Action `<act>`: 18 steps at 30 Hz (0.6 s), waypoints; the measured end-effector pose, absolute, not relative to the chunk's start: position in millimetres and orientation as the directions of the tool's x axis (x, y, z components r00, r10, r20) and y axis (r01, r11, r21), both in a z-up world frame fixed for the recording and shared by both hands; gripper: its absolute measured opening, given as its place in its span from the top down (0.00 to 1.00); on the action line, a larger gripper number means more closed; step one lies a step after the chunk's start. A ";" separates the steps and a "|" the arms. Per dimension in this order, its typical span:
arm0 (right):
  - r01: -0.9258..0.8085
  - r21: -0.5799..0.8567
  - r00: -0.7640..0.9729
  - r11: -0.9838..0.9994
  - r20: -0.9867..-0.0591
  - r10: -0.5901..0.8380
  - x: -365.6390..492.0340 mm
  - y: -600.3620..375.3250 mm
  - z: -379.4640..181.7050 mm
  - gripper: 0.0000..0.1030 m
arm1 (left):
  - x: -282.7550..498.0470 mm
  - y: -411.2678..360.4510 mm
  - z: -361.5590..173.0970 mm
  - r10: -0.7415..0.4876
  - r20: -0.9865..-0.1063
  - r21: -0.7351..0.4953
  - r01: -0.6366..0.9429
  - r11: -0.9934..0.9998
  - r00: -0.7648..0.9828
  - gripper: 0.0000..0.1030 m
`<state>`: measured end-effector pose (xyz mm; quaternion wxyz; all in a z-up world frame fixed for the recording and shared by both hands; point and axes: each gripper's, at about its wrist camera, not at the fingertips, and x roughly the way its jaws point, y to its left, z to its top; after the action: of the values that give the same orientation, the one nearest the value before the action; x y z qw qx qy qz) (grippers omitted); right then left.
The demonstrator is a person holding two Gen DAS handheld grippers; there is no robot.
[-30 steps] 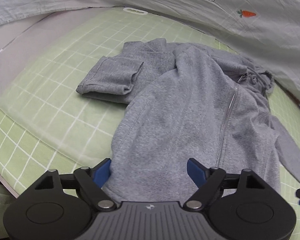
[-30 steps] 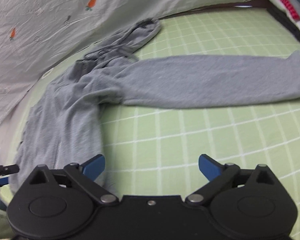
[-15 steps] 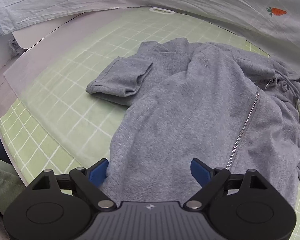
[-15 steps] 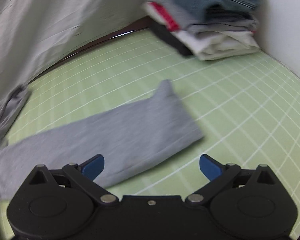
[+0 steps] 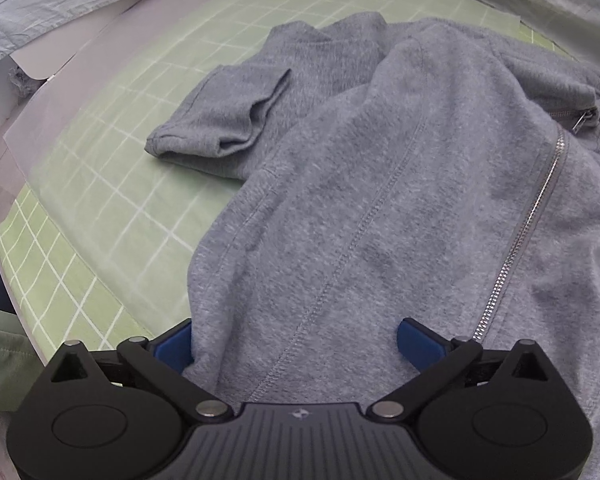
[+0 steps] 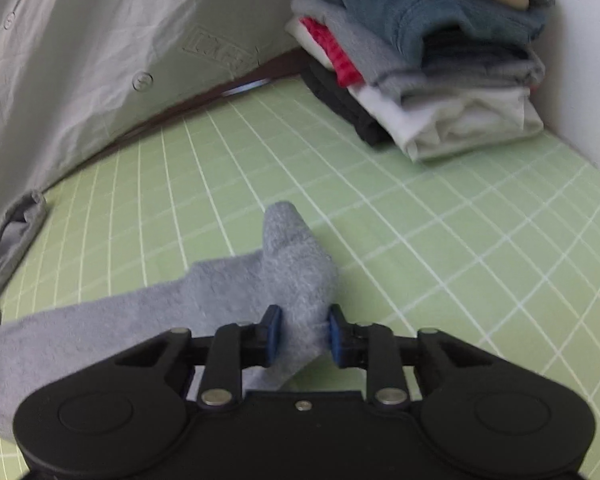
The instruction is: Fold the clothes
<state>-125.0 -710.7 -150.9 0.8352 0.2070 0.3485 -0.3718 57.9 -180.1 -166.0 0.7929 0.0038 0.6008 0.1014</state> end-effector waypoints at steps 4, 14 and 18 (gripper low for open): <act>0.658 0.003 0.561 0.753 -0.669 -0.487 -94.1 -668.0 -133.8 0.79 | 62.3 -179.3 -171.1 0.158 -0.957 0.118 -0.170 0.978 0.244 0.00; 0.408 0.169 0.639 0.897 -0.754 -0.148 -48.8 -598.1 -160.8 0.54 | 64.4 -168.6 -174.3 0.105 -0.962 0.054 -0.202 0.978 0.253 0.00; 0.521 0.236 0.665 0.820 -0.715 -0.216 -70.4 -618.9 -147.5 0.49 | 60.1 -168.7 -174.4 0.110 -0.957 0.052 -0.216 0.975 0.267 0.00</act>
<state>-70.4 -618.9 -147.5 0.8864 0.2161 0.3526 -0.2080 60.1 -168.7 -174.4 0.7947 -0.0443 0.5966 0.1024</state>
